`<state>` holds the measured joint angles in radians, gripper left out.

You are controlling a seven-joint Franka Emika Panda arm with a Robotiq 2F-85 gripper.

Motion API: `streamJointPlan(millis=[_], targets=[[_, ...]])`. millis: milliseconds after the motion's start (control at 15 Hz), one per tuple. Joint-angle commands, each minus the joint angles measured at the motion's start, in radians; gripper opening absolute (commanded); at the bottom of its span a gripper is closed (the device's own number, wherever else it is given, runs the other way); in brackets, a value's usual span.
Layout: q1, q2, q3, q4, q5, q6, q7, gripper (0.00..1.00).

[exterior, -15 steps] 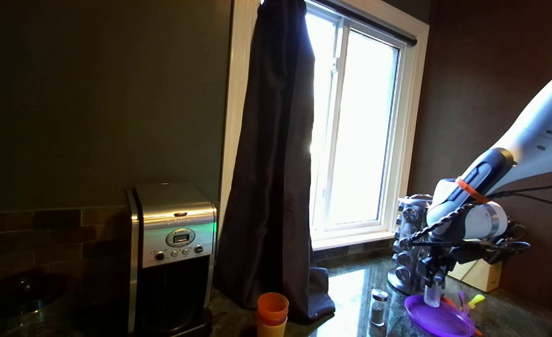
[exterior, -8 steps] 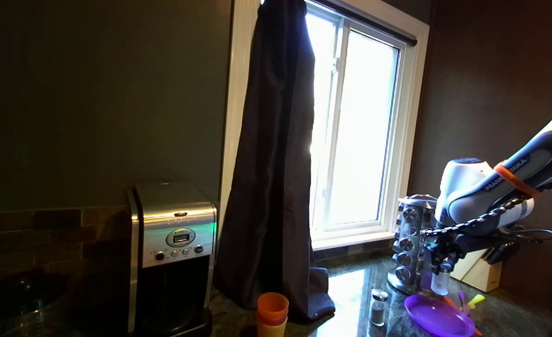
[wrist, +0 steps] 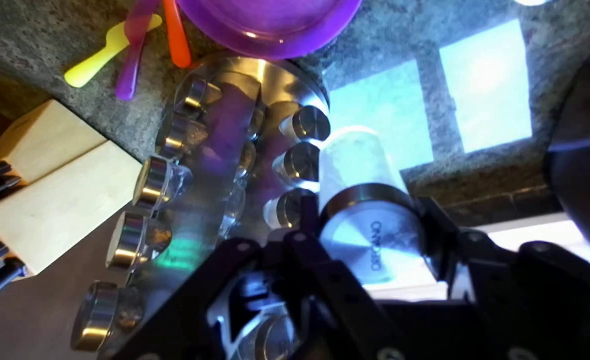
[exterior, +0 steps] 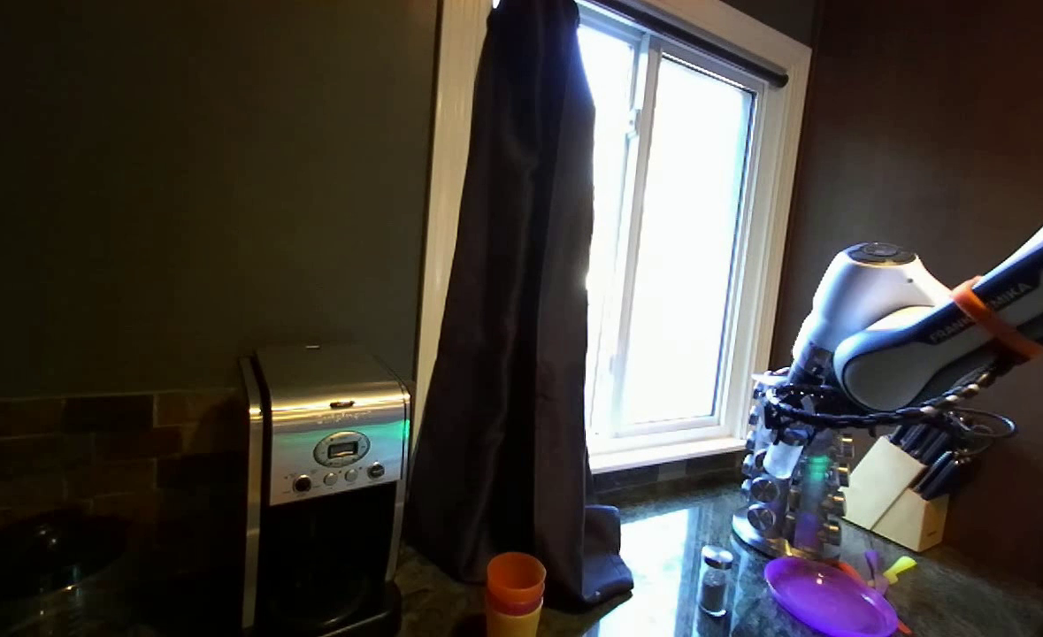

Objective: Place the empty spice bottle on the spice rack

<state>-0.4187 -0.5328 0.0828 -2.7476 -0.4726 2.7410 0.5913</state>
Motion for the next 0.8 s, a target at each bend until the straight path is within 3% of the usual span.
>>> streamJointPlan(millis=[0, 200, 533, 733], targets=[[-0.112, -0.03, 0.123, 0.002, -0.103, 0.051, 0.27, 0.25], [-0.273, -0.048, 0.277, -0.01, -0.184, 0.131, 0.486, 0.25], [-0.639, -0.132, 0.638, -0.005, -0.344, 0.247, 0.842, 0.25], [-0.776, -0.22, 0.802, -0.013, -0.489, 0.317, 1.048, 0.25]])
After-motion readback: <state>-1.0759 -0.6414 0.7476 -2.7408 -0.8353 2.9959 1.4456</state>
